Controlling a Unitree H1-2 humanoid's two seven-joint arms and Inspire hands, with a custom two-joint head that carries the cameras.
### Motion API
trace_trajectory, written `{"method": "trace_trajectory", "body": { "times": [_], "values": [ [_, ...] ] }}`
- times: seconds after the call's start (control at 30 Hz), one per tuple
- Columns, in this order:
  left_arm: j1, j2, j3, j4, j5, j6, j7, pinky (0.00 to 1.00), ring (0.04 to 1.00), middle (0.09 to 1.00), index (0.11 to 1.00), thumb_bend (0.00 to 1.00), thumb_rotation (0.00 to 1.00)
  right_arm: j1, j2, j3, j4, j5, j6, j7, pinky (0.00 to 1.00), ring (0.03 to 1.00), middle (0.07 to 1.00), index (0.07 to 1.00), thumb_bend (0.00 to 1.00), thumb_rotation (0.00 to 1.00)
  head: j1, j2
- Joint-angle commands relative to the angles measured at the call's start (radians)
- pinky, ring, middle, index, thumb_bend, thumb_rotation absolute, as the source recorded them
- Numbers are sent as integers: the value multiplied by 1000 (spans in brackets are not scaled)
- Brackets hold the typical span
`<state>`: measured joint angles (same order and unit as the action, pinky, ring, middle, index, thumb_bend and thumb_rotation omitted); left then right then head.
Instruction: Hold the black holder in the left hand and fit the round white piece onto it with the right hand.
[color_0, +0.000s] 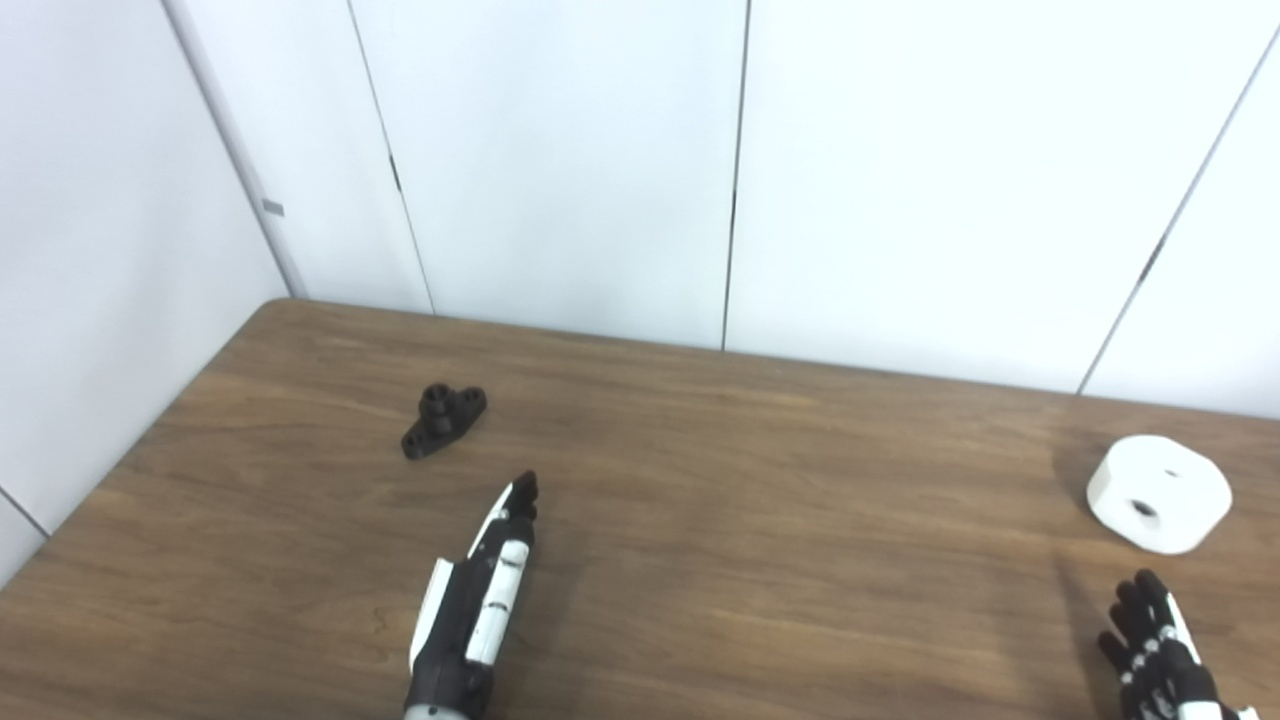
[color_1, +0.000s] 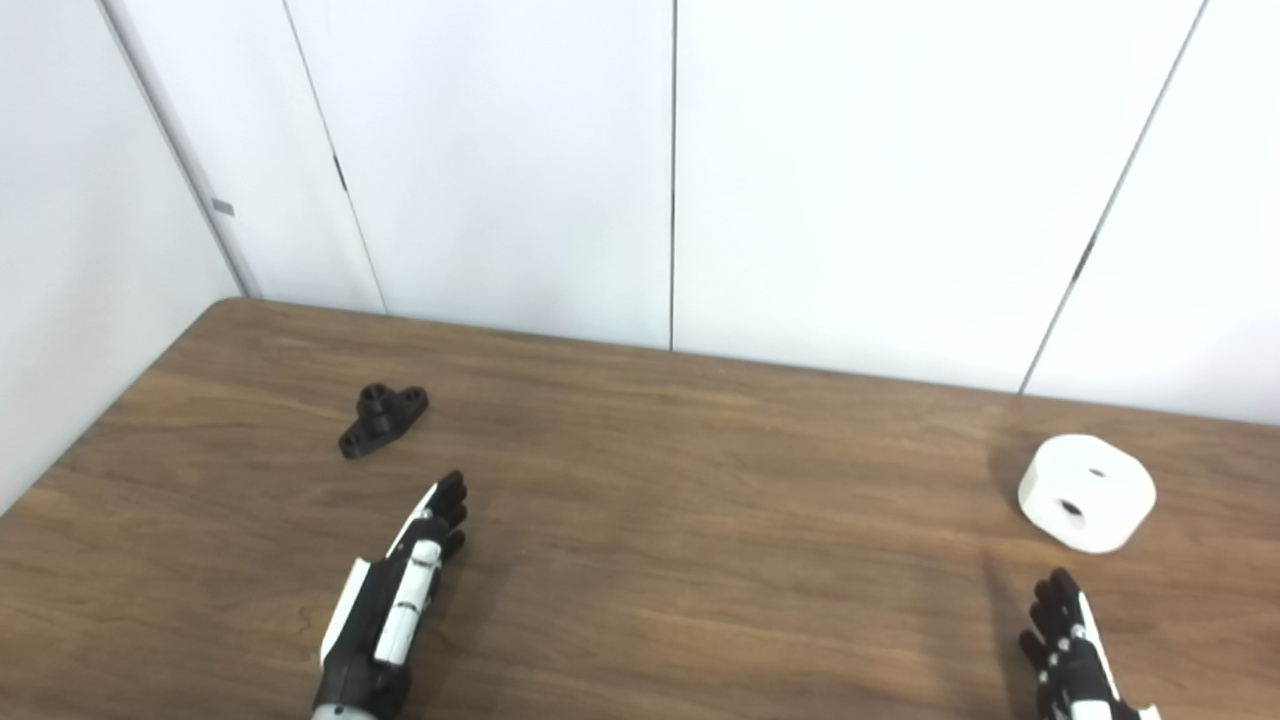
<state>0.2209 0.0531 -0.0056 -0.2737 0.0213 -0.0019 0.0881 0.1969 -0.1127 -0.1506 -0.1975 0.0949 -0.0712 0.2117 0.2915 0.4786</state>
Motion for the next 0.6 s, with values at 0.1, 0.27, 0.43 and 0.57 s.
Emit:
{"method": "trace_trajectory", "body": {
  "times": [0.1,0.27,0.43,0.57],
  "values": [
    [58,-45,-22,18,42,-13,19,938,969,965,962,441,929,67,-45,8,49,9,-27,18,1000,1000,1000,1000,511,1000,0,-7],
    [58,-34,-27,12,44,-1,15,939,972,967,969,450,919,64,-45,8,49,7,-27,17,1000,1000,1000,1000,512,1000,-29,3],
    [63,-11,-34,-9,68,23,3,930,972,972,973,458,758,73,-39,10,23,15,-4,16,1000,1000,1000,1000,504,1000,-45,13],
    [63,-7,-25,-68,109,77,7,910,943,952,963,462,551,81,-41,11,8,10,11,15,1000,1000,1000,1000,500,1000,-49,19]
  ]
}}
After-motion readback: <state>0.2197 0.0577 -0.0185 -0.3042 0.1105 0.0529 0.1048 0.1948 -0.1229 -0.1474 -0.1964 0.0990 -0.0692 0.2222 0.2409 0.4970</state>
